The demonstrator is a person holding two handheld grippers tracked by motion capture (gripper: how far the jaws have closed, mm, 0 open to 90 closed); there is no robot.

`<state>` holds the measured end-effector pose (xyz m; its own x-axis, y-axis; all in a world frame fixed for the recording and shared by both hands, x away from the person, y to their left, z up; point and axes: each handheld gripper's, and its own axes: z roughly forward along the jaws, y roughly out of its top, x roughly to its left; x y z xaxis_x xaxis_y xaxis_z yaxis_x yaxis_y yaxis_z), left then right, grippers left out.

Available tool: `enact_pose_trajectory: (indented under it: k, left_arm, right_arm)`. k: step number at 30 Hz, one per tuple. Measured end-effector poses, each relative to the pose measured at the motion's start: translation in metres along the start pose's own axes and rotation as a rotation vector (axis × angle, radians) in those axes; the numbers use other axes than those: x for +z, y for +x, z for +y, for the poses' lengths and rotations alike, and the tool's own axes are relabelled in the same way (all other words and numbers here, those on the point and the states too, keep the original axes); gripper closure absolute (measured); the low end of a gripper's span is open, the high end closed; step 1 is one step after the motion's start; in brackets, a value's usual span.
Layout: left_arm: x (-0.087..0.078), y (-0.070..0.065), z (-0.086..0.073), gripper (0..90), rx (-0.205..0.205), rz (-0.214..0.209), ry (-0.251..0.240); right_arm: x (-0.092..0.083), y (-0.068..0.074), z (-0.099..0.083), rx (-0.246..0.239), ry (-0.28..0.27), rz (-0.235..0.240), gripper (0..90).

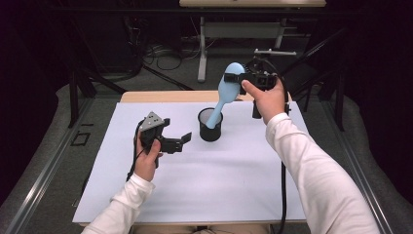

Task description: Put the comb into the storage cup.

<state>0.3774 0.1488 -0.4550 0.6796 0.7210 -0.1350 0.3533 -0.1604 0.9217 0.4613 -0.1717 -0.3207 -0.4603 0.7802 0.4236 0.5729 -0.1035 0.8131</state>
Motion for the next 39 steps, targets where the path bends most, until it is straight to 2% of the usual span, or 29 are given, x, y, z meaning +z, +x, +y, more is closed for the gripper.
enact_pose_trajectory:
  k: [6, 12, 25, 32, 39]
  left_arm:
    - [-0.01, 0.011, -0.008, 0.6, -0.038, 0.021, -0.028]
    - [-0.018, 0.02, -0.016, 0.6, -0.056, 0.052, -0.026]
    - [-0.032, 0.032, -0.029, 0.6, -0.083, 0.053, -0.041]
    - [-0.038, 0.035, -0.032, 0.7, -0.044, 0.061, -0.049]
    - [-0.04, 0.042, -0.039, 0.7, -0.029, 0.071, -0.044]
  right_arm:
    - [-0.001, 0.0, 0.003, -0.007, -0.006, -0.014, 49.3]
    - [-0.001, 0.001, 0.005, -0.013, -0.007, -0.021, 49.3]
    - [0.001, 0.003, 0.009, -0.025, -0.017, -0.037, 49.3]
    - [0.001, 0.003, 0.009, -0.031, -0.021, -0.038, 49.3]
    - [0.002, 0.002, 0.009, -0.043, -0.026, -0.05, 49.2]
